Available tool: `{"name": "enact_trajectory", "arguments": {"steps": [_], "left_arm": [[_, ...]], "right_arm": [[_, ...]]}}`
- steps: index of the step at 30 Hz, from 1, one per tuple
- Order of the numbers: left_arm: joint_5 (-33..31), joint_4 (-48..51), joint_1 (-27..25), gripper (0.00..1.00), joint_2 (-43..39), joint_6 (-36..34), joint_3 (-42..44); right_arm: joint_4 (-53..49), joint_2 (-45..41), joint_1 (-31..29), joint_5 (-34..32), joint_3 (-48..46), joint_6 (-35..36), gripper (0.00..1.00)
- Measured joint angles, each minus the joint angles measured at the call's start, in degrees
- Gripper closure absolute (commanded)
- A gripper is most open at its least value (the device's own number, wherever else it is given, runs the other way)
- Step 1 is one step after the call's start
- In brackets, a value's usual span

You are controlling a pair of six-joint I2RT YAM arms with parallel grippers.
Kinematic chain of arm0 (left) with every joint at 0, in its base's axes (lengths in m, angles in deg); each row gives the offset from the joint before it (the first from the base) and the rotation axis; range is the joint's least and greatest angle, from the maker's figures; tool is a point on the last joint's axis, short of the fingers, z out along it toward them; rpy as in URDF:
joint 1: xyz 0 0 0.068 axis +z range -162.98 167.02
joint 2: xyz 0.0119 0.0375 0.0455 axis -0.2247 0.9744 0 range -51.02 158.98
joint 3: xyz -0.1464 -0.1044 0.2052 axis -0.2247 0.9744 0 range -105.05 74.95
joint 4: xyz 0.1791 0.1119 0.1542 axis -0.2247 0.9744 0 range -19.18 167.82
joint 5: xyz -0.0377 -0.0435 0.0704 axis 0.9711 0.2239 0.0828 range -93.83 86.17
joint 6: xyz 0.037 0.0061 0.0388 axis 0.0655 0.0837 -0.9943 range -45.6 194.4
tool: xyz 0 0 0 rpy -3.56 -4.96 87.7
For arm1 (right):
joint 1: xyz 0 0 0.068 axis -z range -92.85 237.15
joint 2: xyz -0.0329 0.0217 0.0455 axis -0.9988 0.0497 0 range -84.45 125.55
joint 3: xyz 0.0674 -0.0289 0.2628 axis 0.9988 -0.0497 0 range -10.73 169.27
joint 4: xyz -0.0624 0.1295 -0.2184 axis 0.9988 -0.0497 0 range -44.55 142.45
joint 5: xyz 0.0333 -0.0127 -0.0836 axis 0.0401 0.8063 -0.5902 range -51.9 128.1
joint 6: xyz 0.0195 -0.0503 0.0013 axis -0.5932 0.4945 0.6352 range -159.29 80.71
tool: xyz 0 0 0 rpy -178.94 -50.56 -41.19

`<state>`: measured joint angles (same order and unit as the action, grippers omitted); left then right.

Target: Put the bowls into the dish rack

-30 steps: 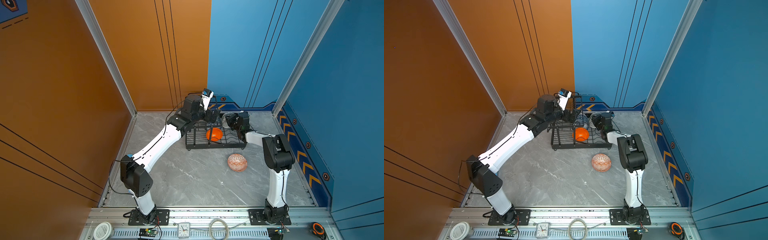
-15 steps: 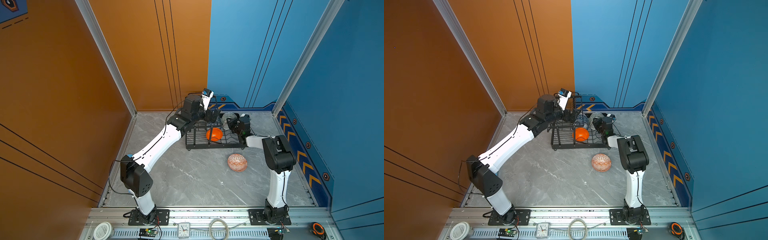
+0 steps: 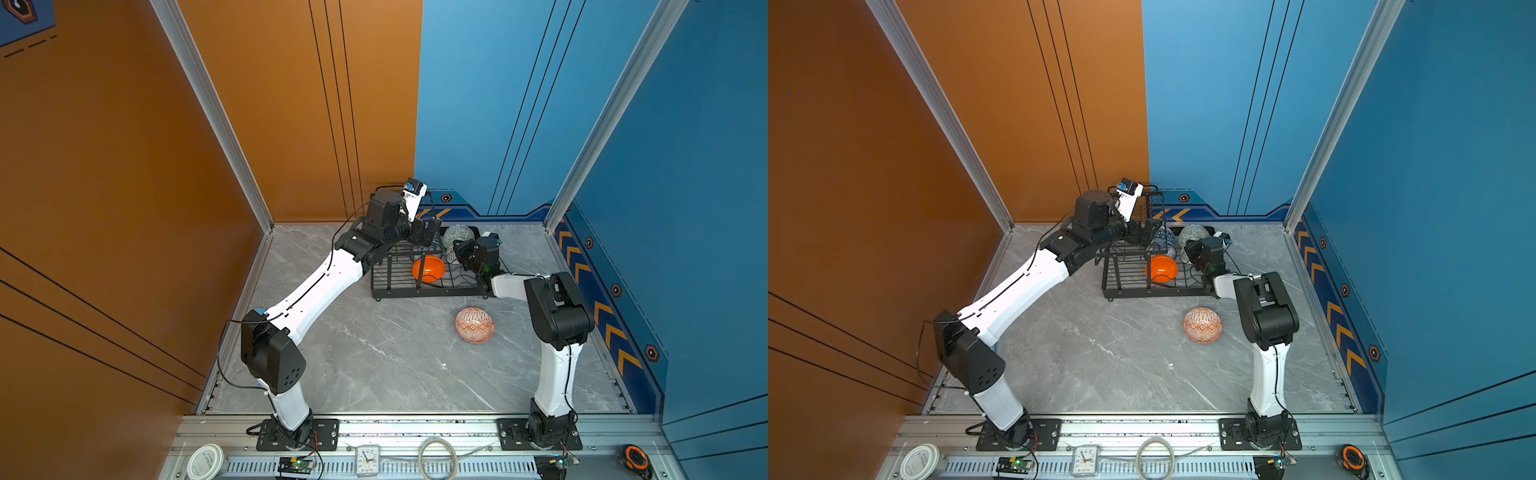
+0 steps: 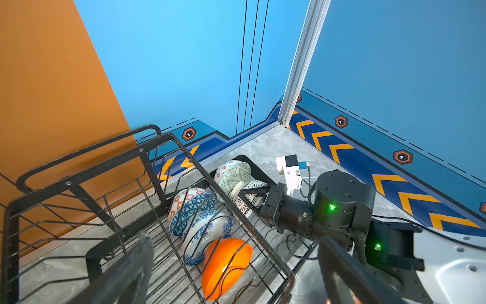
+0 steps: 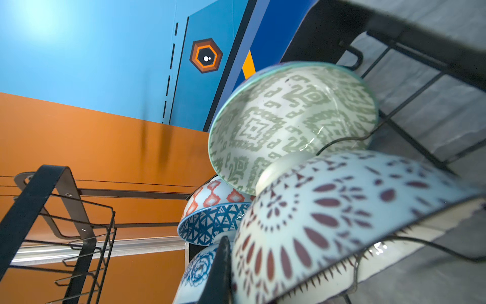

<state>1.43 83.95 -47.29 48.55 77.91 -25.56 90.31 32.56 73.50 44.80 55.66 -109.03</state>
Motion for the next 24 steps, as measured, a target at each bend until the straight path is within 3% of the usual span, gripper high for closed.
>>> {"name": "enact_trajectory", "arguments": {"steps": [18, 24], "left_arm": [[0.0, 0.0, -1.92, 0.02, 0.02, -0.04, 0.0], [-0.02, 0.0, -2.49, 0.02, 0.04, -0.04, 0.0]], "right_arm": [[-10.73, -2.58, -2.1, -5.95, 1.73, -3.8, 0.99], [-12.04, -3.1, -2.1, -6.16, 1.81, -4.26, 0.93]]}}
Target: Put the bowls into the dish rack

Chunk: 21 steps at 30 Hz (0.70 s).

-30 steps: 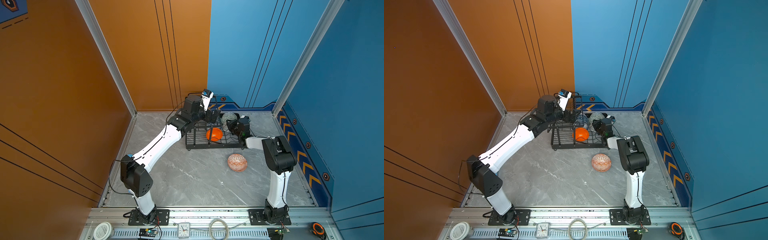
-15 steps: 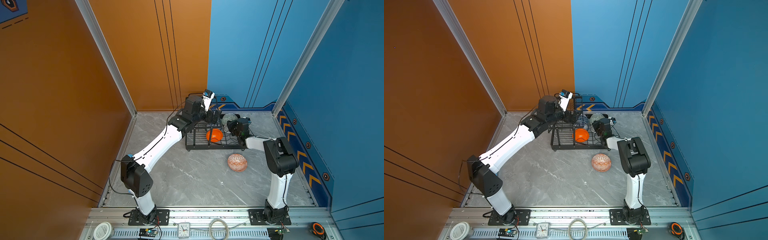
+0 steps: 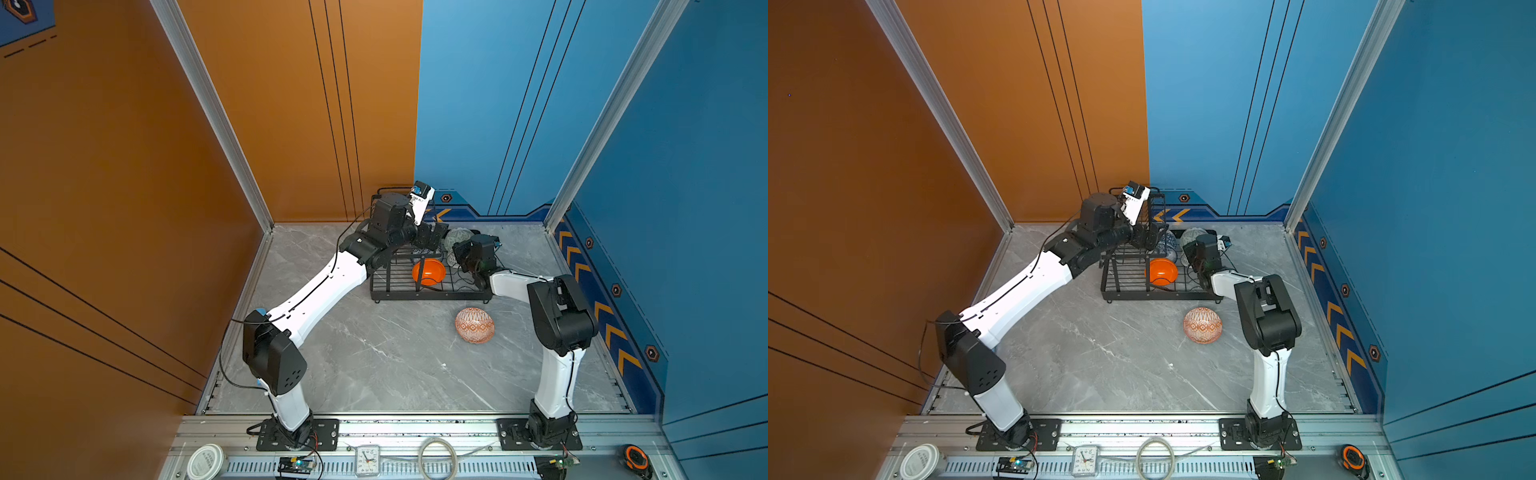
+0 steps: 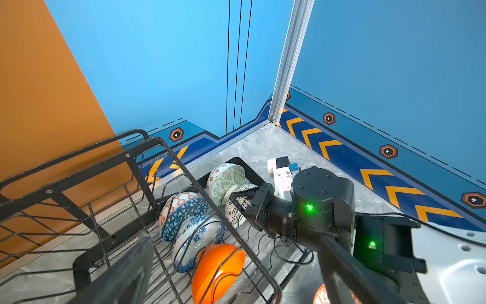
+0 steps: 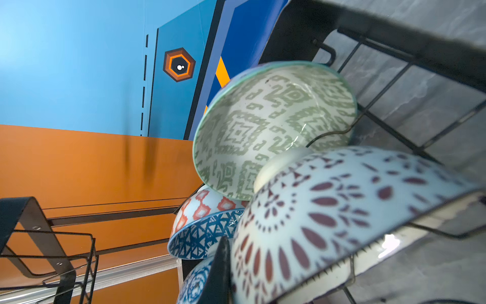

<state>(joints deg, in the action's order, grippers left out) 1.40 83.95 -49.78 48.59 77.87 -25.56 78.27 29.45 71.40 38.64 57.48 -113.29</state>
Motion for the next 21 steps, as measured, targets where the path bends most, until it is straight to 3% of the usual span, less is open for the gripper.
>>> {"name": "enact_trajectory", "arguments": {"steps": [10, 21], "left_arm": [[0.0, 0.0, -0.02, 0.02, 0.5, 0.0, -0.11], [0.02, 0.0, -0.09, 0.02, 0.5, -0.02, -0.11]], "right_arm": [[-5.09, -1.53, 0.0, 0.04, 0.0, -0.37, 0.81], [-7.61, -1.97, 0.28, 0.31, 0.39, -0.33, 0.75]]}}
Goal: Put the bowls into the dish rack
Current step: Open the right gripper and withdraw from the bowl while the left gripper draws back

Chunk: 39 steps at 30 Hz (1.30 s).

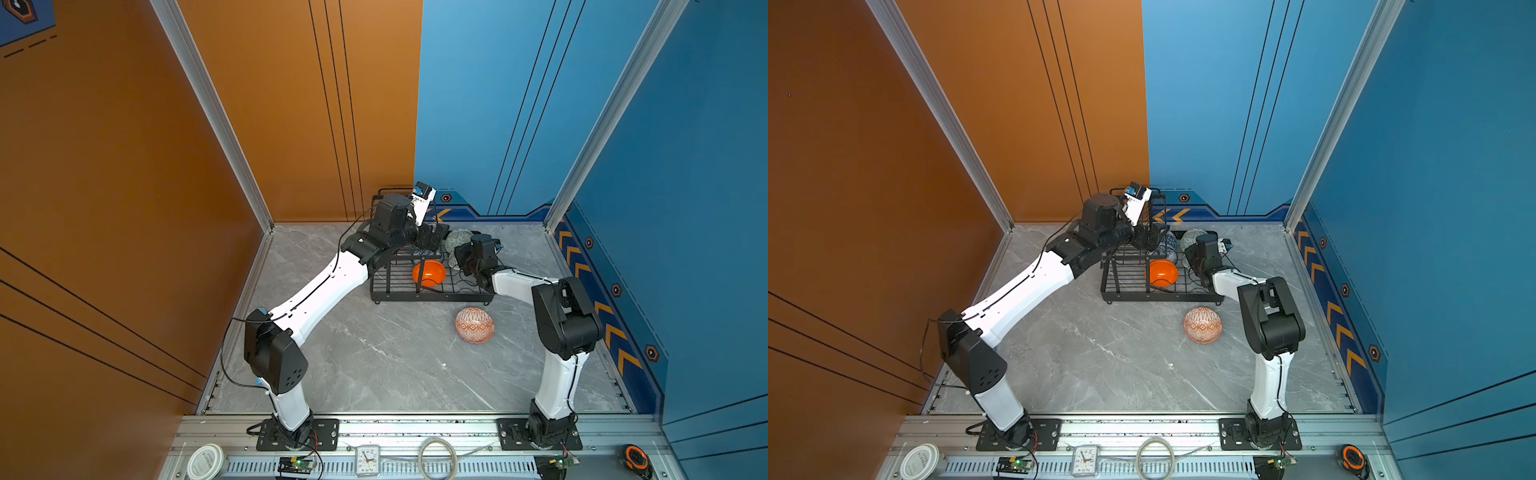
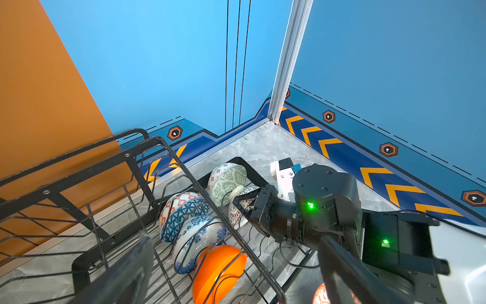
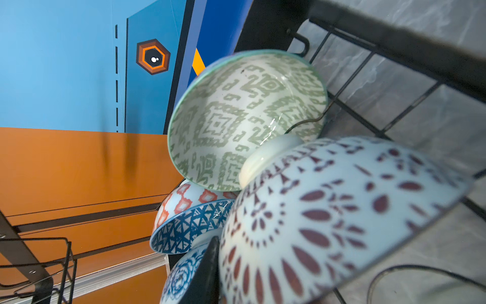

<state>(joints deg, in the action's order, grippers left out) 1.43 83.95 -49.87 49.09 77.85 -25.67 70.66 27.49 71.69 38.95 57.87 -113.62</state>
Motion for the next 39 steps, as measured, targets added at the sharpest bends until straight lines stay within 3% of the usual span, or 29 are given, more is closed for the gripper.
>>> {"name": "enact_trajectory", "arguments": {"steps": [24, 39], "left_arm": [[-0.02, 0.0, -0.33, 0.02, 0.0, 0.0, 0.0], [-0.02, 0.0, -0.33, 0.02, 0.0, 0.0, 0.0]], "right_arm": [[-5.88, 0.0, 0.63, 0.61, 2.78, 1.68, 0.6], [-6.84, -0.33, 1.2, 1.03, 3.08, 2.54, 0.57]]}}
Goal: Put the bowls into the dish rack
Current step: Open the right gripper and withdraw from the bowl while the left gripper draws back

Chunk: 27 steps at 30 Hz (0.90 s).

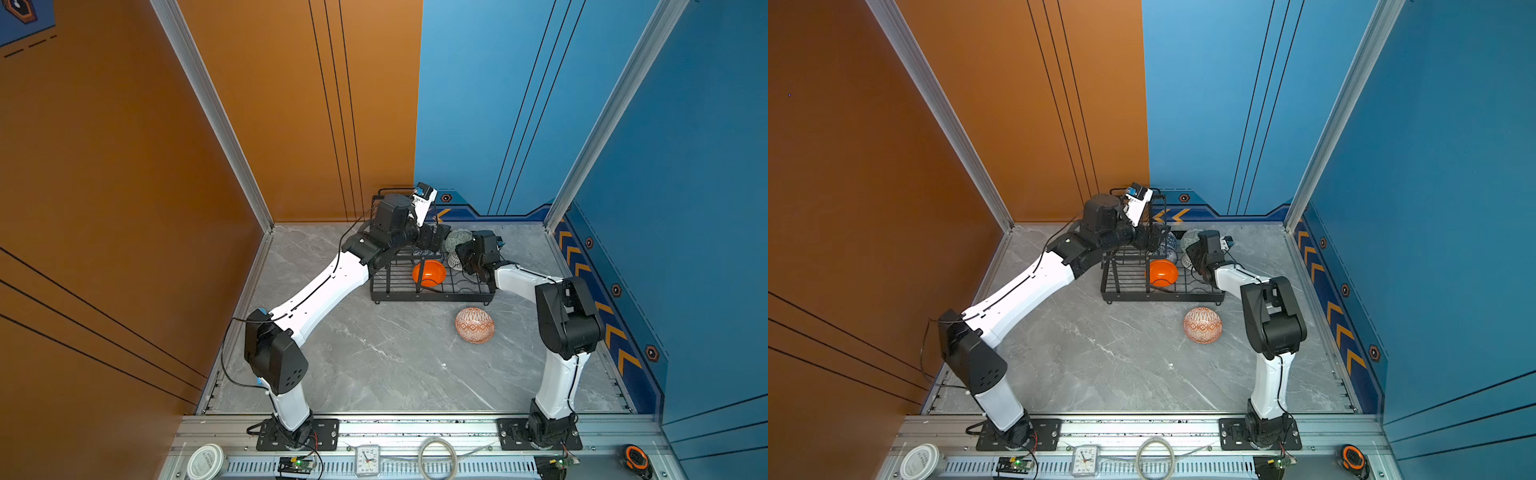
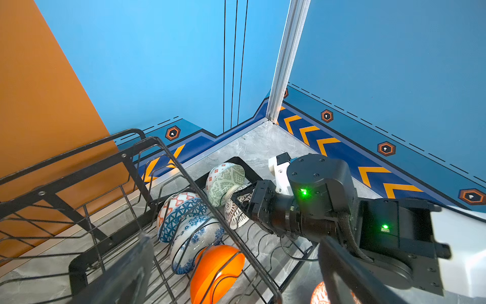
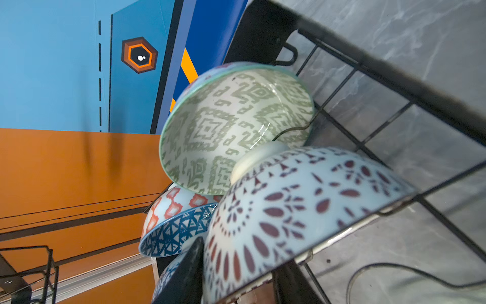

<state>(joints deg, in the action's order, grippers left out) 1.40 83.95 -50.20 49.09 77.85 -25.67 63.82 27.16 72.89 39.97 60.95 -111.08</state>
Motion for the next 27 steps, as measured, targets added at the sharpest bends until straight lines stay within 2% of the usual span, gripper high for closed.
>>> {"name": "enact_trajectory", "arguments": {"steps": [16, 21, 27], "left_arm": [[0.0, -0.02, -0.76, 0.02, 0.09, -0.02, -0.44], [0.0, -0.02, -0.92, 0.02, 0.48, -0.02, -1.05], [-0.09, -0.02, -1.2, 0.02, 0.57, -0.04, -1.18]], "right_arm": [[-0.98, -2.01, 1.49, 1.18, 0.07, 1.2, 0.53], [-1.66, -2.69, 2.1, 1.46, 0.07, 1.75, 0.43], [-2.12, -4.26, 2.6, 2.45, 0.11, 2.71, 0.23]]}}
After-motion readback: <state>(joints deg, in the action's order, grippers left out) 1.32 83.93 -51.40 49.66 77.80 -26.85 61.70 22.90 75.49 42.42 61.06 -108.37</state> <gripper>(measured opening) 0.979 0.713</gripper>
